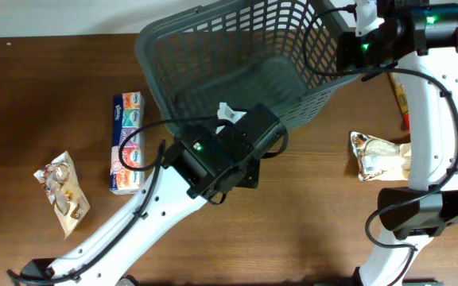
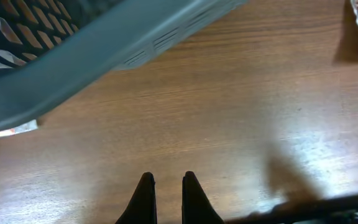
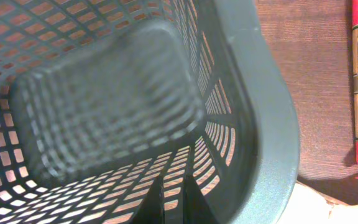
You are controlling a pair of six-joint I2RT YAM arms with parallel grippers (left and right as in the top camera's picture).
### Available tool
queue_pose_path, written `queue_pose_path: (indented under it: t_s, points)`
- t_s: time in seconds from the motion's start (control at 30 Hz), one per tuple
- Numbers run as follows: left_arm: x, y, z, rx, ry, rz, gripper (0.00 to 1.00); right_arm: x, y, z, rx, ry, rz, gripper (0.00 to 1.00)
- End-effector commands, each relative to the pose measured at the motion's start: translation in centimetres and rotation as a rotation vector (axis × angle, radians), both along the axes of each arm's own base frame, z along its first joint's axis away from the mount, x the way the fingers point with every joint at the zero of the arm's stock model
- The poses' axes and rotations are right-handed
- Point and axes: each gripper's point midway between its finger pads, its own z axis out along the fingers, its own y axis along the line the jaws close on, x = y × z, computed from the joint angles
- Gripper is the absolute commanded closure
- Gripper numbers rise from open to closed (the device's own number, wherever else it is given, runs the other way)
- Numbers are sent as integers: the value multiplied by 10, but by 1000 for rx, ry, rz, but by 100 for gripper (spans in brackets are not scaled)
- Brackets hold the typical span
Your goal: Pack container
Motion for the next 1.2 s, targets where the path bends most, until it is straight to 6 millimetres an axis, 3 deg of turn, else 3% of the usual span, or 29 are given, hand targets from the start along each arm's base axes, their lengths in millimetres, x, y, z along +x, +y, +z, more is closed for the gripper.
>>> queue_pose_path:
  t_s: [0.0,1.17]
  points:
    - [9,6,-4,44,-30,25,98,3,2,-6,-20,10,6,96]
    - [31,20,-6,63,-60,94,98,5,2,-9,-20,14,6,96]
